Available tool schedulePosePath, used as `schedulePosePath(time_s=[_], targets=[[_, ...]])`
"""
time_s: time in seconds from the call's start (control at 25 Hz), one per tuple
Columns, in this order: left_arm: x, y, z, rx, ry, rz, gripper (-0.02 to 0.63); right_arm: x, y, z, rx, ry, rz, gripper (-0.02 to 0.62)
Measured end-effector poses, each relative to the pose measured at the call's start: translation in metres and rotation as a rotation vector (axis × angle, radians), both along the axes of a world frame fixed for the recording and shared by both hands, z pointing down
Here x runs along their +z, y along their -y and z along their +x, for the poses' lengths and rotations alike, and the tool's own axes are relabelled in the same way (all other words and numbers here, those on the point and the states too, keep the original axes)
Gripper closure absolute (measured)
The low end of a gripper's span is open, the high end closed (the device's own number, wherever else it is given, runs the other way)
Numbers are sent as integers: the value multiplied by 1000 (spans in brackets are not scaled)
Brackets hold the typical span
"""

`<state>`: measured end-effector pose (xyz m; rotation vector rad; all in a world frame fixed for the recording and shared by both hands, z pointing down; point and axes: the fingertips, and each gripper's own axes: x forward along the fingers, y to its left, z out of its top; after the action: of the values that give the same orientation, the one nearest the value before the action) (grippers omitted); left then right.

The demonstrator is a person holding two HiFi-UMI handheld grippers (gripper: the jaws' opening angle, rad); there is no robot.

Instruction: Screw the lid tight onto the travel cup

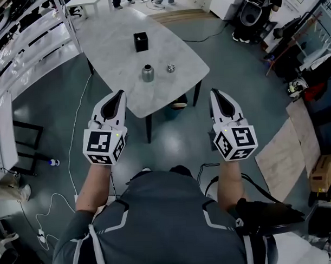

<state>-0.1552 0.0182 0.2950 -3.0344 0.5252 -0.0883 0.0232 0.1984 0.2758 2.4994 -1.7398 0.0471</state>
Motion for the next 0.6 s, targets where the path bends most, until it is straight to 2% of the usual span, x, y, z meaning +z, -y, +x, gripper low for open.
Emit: schedulePosePath(time_s=[0.2, 0.36, 0.6], targets=[[8, 26, 16, -9, -6, -31, 600, 5, 32, 20, -24, -12, -35, 566], [19, 36, 38, -10, 12, -23, 600, 17, 57, 49, -77, 18, -16, 568], [35, 80, 87, -105, 49, -43, 600, 36, 122, 109, -203, 49, -22, 568]])
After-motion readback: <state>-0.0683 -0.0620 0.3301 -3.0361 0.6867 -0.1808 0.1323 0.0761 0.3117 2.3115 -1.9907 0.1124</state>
